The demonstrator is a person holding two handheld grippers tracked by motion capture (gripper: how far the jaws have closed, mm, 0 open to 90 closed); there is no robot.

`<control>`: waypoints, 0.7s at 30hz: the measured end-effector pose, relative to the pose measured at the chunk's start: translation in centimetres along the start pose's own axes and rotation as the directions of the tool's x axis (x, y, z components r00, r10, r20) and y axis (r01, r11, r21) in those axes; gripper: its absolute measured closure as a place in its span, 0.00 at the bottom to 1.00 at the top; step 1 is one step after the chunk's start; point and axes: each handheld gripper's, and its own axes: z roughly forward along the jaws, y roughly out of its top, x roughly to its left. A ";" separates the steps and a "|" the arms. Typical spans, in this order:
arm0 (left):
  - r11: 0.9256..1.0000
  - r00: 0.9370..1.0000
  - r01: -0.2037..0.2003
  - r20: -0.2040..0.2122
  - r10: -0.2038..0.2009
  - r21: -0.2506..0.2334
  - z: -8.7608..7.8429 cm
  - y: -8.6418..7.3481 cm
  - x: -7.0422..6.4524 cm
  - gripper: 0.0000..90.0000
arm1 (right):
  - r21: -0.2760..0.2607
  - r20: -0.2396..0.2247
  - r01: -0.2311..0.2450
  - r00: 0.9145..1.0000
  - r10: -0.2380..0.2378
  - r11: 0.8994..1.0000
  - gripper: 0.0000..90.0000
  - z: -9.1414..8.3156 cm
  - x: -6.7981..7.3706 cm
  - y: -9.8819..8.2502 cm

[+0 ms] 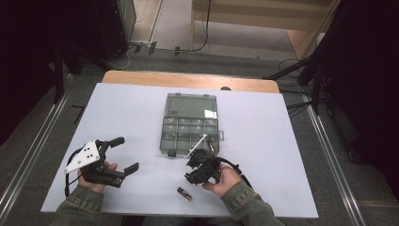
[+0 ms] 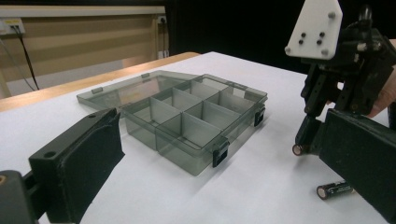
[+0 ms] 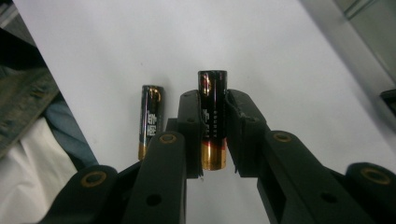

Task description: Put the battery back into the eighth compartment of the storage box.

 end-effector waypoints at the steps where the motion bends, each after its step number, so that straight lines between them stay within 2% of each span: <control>1: 1.000 1.000 -0.001 0.000 0.001 0.002 0.0 0.0 0.0 0.00 | -0.014 -0.006 -0.009 1.000 0.009 1.000 0.87 -0.2 -0.1 0.0; 2: 1.000 1.000 -0.001 0.000 0.001 0.002 0.0 0.0 0.0 0.00 | -0.014 -0.006 -0.009 1.000 0.009 1.000 0.87 -0.2 -0.1 0.0; 3: 1.000 1.000 -0.002 0.000 0.002 0.003 0.0 0.0 0.0 0.00 | -0.047 -0.014 -0.026 1.000 0.025 0.999 0.87 -0.6 -0.6 -0.1; 5: 1.000 1.000 0.000 0.000 0.000 0.004 0.0 0.0 0.0 0.00 | -0.059 -0.013 -0.033 0.999 0.032 0.998 0.87 -0.7 -0.7 -0.1; 6: 1.000 1.000 -0.002 -0.001 0.002 0.003 0.0 0.0 0.0 0.00 | -0.098 -0.012 -0.049 0.999 0.048 0.994 0.87 -1.0 -1.1 -0.2; 9: 1.000 1.000 -0.001 -0.001 0.001 0.004 0.0 0.0 0.0 0.00 | -0.158 -0.012 -0.086 0.996 0.085 0.984 0.87 -1.6 -1.6 -0.4; 13: 1.000 1.000 -0.001 -0.001 0.001 0.004 0.0 0.0 0.0 0.00 | -0.224 -0.056 -0.151 0.988 0.142 0.963 0.87 -2.3 -2.6 -0.8; 17: 1.000 1.000 -0.002 -0.002 0.002 0.003 0.0 0.0 0.0 0.00 | -0.273 -0.103 -0.214 0.976 0.192 0.938 0.87 -2.8 -3.7 -1.2; 18: 1.000 1.000 -0.002 -0.002 0.002 0.002 0.0 0.0 0.0 0.00 | -0.273 -0.103 -0.214 0.976 0.192 0.938 0.87 -2.8 -3.7 -1.2; 19: 1.000 1.000 -0.002 -0.001 0.002 0.001 0.0 0.0 0.0 0.00 | -0.286 -0.112 -0.235 0.971 0.211 0.929 0.87 -3.0 -4.2 -1.4; 20: 1.000 1.000 -0.002 -0.002 0.002 0.002 0.0 0.0 0.0 0.00 | -0.286 -0.112 -0.235 0.971 0.211 0.929 0.87 -3.0 -4.2 -1.4; 21: 1.000 1.000 -0.002 -0.001 0.002 0.002 0.0 0.0 0.0 0.00 | -0.304 -0.120 -0.258 0.965 0.232 0.917 0.87 -3.2 -4.7 -1.7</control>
